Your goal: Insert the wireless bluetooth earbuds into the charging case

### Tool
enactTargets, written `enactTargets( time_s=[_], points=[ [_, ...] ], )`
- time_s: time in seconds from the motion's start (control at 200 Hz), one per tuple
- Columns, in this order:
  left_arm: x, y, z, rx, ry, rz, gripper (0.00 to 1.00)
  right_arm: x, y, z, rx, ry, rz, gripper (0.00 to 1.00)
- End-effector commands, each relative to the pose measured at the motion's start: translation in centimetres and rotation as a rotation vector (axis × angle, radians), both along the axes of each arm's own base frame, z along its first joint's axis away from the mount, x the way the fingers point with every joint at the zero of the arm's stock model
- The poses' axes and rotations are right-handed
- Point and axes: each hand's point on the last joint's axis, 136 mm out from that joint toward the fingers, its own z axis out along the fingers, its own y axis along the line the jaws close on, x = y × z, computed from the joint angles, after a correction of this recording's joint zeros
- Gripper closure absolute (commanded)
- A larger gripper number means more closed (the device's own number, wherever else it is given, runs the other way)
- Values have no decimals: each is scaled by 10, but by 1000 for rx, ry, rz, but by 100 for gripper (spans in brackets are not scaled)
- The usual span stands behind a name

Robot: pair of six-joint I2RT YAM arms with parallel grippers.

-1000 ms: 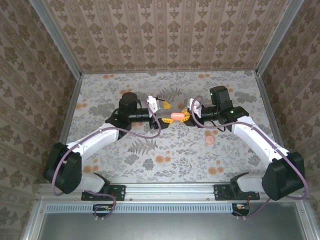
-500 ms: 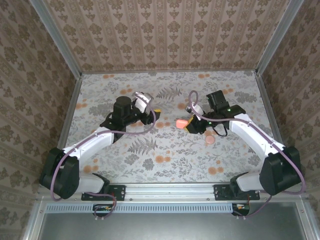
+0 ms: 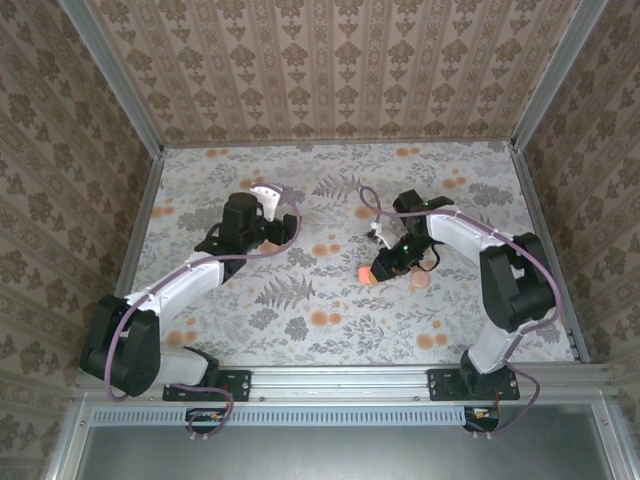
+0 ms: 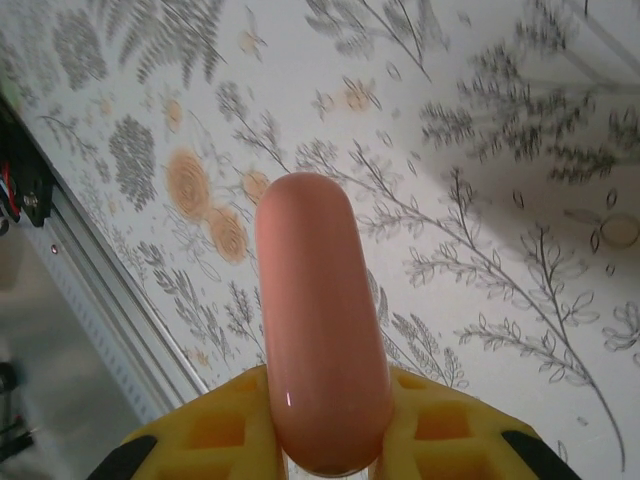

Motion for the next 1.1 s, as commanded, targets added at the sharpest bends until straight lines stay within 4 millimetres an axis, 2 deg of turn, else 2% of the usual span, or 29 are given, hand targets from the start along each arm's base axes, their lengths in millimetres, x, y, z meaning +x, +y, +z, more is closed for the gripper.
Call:
enactTargets(
  time_s=[0.0, 0.225, 0.45, 0.47, 0.655, 0.805, 1.095],
  points=[
    [2, 8, -4, -9, 20, 41, 29, -13, -9, -6, -79, 125, -29, 84],
    [2, 13, -8, -9, 31, 57, 29, -4, -16, -25, -118, 200, -114, 83],
    [1, 13, -14, -14, 43, 63, 28, -7, -29, -33, -144, 254, -150, 81],
    [6, 22, -14, -15, 46, 89, 29, -7, -30, -34, -145, 261, -154, 81],
    [8, 23, -17, -28, 56, 93, 28, -13, -37, -41, -163, 314, -167, 79],
    [7, 23, -16, -32, 56, 93, 29, -12, -41, -43, -172, 319, -182, 69],
    [5, 29, -11, -24, 41, 105, 28, -7, -52, -40, -212, 278, -196, 59]
  ],
)
